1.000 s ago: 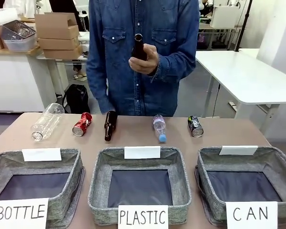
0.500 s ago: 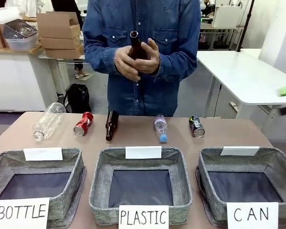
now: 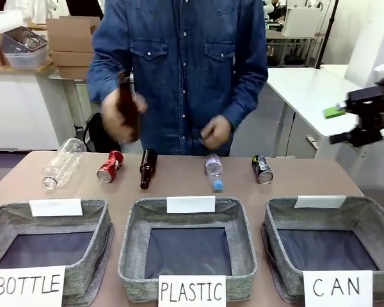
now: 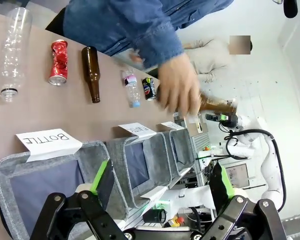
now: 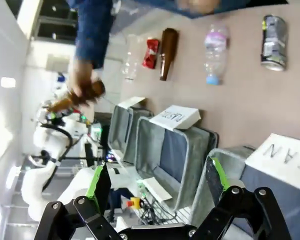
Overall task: Sort the can waste into the basket.
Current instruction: Pick up the can waste from the table and place it in the right Fabric basket.
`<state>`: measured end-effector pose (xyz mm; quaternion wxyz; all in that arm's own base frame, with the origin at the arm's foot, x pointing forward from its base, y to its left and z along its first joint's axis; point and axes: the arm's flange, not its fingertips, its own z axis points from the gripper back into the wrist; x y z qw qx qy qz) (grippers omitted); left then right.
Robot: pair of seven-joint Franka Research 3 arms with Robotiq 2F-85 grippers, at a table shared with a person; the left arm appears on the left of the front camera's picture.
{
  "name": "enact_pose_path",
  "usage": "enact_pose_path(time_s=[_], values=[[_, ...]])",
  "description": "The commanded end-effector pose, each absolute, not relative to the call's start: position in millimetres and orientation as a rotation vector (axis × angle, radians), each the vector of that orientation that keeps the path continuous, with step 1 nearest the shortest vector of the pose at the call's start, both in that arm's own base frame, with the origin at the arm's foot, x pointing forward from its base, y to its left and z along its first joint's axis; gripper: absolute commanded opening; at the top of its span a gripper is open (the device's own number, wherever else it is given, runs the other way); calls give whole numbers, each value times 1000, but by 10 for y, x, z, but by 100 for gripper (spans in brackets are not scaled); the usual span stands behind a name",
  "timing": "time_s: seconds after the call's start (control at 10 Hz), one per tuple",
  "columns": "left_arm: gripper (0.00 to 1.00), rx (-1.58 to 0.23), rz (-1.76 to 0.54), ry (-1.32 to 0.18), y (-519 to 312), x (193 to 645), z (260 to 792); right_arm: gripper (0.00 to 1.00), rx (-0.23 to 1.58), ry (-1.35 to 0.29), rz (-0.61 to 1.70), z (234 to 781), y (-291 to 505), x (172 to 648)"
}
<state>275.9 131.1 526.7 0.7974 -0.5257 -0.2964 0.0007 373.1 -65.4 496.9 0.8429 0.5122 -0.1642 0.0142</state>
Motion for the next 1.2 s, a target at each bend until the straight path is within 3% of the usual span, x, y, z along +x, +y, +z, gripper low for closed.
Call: enact_pose_path(time_s=[0.0,0.3,0.9,1.0,1.1], values=[[100,-1140,-14,-660,1297,2774,5275,100,1096,-382,-74,5175,-1155,3312],[100,-1140,-14,-660,1297,2774,5275,100,918,-424,-138,4959,-688,3817],[100,-1140,-14,-660,1297,2774,5275,100,446,-274,-131,4203,562,5268],[100,-1140,-14,-660,1297,2774,5275,100,511,-229,-106,4143,627,5293],[100,-1140,-14,-660,1297,2774,5275,100,669,-254,-156,4490,449,4999]])
